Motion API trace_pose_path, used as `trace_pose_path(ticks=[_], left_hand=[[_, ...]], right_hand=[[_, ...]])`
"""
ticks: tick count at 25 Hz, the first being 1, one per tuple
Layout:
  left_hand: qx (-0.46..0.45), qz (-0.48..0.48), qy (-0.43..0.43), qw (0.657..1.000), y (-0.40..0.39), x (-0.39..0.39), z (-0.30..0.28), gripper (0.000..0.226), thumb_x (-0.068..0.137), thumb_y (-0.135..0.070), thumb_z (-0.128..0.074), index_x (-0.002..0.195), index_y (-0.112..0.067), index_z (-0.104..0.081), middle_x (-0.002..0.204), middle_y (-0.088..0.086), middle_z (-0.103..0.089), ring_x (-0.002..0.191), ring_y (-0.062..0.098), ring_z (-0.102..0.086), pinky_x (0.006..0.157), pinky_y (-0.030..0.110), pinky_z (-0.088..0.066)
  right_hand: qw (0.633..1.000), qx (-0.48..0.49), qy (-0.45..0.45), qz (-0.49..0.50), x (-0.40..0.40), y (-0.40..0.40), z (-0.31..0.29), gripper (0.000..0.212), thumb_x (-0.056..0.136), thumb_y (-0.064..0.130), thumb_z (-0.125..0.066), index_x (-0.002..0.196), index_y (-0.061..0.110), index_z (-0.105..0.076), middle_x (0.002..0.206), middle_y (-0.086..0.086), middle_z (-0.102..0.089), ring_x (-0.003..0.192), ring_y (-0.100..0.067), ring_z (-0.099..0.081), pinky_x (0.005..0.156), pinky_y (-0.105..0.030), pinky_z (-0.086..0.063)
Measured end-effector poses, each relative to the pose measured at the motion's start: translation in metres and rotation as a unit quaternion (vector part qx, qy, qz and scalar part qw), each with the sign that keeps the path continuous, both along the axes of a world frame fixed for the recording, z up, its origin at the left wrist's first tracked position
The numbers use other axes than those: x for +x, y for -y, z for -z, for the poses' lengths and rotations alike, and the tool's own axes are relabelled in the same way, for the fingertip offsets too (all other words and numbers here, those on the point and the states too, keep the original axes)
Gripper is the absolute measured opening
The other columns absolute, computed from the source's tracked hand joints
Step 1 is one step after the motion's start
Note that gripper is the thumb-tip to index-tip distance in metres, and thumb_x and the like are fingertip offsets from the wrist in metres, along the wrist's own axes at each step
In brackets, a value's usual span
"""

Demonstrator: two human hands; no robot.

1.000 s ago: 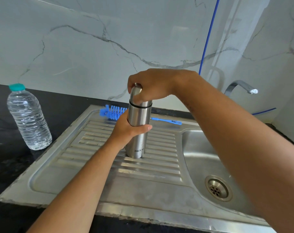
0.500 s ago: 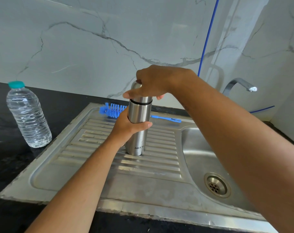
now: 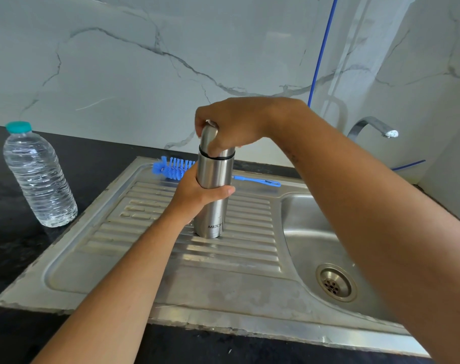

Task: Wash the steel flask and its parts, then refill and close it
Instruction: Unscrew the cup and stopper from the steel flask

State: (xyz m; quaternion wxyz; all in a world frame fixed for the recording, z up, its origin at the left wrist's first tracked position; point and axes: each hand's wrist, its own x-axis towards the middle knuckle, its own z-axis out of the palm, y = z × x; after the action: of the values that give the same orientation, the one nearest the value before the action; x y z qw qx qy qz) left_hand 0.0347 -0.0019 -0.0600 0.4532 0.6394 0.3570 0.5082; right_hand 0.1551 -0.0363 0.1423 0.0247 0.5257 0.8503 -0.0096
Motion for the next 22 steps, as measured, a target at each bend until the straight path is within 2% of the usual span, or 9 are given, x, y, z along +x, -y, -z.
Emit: trace_pose_path(ticks=[1, 4, 7, 11, 13, 15, 17, 19, 22], left_hand=[[0.000, -0.001, 0.000, 1.000, 0.000, 0.000, 0.000, 0.071, 0.058, -0.041, -0.090, 0.119, -0.016, -0.065, 0.106, 0.010, -0.075, 0.099, 0.026, -0.072, 0.090, 0.048, -0.061], [-0.005, 0.000, 0.009, 1.000, 0.000, 0.000, 0.000, 0.072, 0.058, -0.040, -0.091, 0.122, -0.020, -0.064, 0.107, 0.008, -0.075, 0.101, 0.024, -0.072, 0.091, 0.048, -0.060], [-0.006, 0.001, -0.001, 1.000, 0.000, -0.001, 0.001, 0.073, 0.058, -0.041, -0.091, 0.122, -0.017, -0.064, 0.107, 0.009, -0.074, 0.101, 0.026, -0.072, 0.092, 0.052, -0.059], [-0.004, -0.003, -0.012, 1.000, -0.001, -0.002, 0.000, 0.072, 0.058, -0.043, -0.091, 0.119, -0.018, -0.064, 0.107, 0.010, -0.074, 0.100, 0.028, -0.072, 0.093, 0.055, -0.058], [-0.005, -0.006, -0.015, 1.000, -0.001, -0.002, 0.000, 0.073, 0.057, -0.045, -0.092, 0.119, -0.021, -0.064, 0.108, 0.007, -0.074, 0.101, 0.026, -0.072, 0.093, 0.054, -0.058], [-0.002, -0.016, -0.012, 1.000, 0.000, -0.002, 0.000, 0.072, 0.056, -0.045, -0.092, 0.119, -0.023, -0.064, 0.107, 0.004, -0.074, 0.100, 0.023, -0.072, 0.093, 0.051, -0.059], [0.003, -0.023, -0.009, 1.000, 0.000, -0.002, -0.001, 0.069, 0.057, -0.043, -0.091, 0.118, -0.024, -0.064, 0.106, 0.003, -0.075, 0.099, 0.021, -0.073, 0.093, 0.049, -0.059], [0.009, -0.029, -0.008, 1.000, 0.001, -0.003, -0.003, 0.068, 0.057, -0.042, -0.091, 0.117, -0.024, -0.064, 0.106, 0.003, -0.075, 0.098, 0.021, -0.073, 0.091, 0.049, -0.060], [0.013, -0.048, -0.004, 0.999, 0.000, -0.008, -0.004, 0.064, 0.058, -0.039, -0.091, 0.115, -0.024, -0.064, 0.101, 0.000, -0.075, 0.094, 0.019, -0.073, 0.087, 0.044, -0.061]], right_hand=[[1.000, -0.012, -0.003, -0.007, 0.000, 0.001, -0.002, 0.038, 0.090, 0.042, -0.068, 0.123, 0.029, -0.053, 0.099, 0.009, -0.057, 0.078, -0.009, -0.058, 0.060, -0.026, -0.042], [0.998, 0.020, 0.042, 0.042, -0.003, 0.004, -0.001, 0.056, 0.087, 0.068, -0.064, 0.118, 0.023, -0.049, 0.090, 0.004, -0.058, 0.072, -0.014, -0.064, 0.058, -0.029, -0.041], [0.997, 0.043, 0.049, 0.048, -0.002, 0.002, 0.001, 0.058, 0.085, 0.068, -0.066, 0.113, 0.018, -0.054, 0.078, 0.002, -0.060, 0.068, -0.017, -0.067, 0.057, -0.030, -0.041], [0.992, 0.073, -0.103, 0.030, 0.015, 0.007, -0.016, 0.056, 0.082, 0.064, -0.073, 0.116, 0.022, -0.056, 0.098, 0.005, -0.065, 0.074, -0.011, -0.068, 0.059, -0.026, -0.051], [0.957, 0.115, -0.262, 0.039, 0.036, 0.015, -0.010, 0.060, 0.075, 0.062, -0.081, 0.113, 0.022, -0.057, 0.098, 0.007, -0.068, 0.079, -0.006, -0.068, 0.061, -0.019, -0.051], [0.881, 0.143, -0.446, 0.060, 0.060, 0.022, 0.016, 0.069, 0.065, 0.055, -0.092, 0.112, 0.018, -0.057, 0.099, 0.001, -0.073, 0.085, -0.013, -0.073, 0.068, -0.024, -0.058], [0.798, 0.138, -0.575, 0.116, 0.080, 0.029, 0.056, 0.072, 0.064, 0.040, -0.097, 0.118, 0.017, -0.055, 0.105, -0.007, -0.072, 0.088, -0.017, -0.074, 0.069, -0.024, -0.059], [0.756, 0.119, -0.615, 0.191, 0.092, 0.034, 0.100, 0.073, 0.068, 0.032, -0.095, 0.126, 0.020, -0.053, 0.110, -0.002, -0.066, 0.089, -0.010, -0.069, 0.068, -0.013, -0.053], [0.744, 0.104, -0.604, 0.266, 0.099, 0.034, 0.158, 0.072, 0.069, 0.032, -0.094, 0.129, 0.021, -0.056, 0.104, 0.007, -0.060, 0.094, -0.006, -0.060, 0.070, -0.009, -0.045]])
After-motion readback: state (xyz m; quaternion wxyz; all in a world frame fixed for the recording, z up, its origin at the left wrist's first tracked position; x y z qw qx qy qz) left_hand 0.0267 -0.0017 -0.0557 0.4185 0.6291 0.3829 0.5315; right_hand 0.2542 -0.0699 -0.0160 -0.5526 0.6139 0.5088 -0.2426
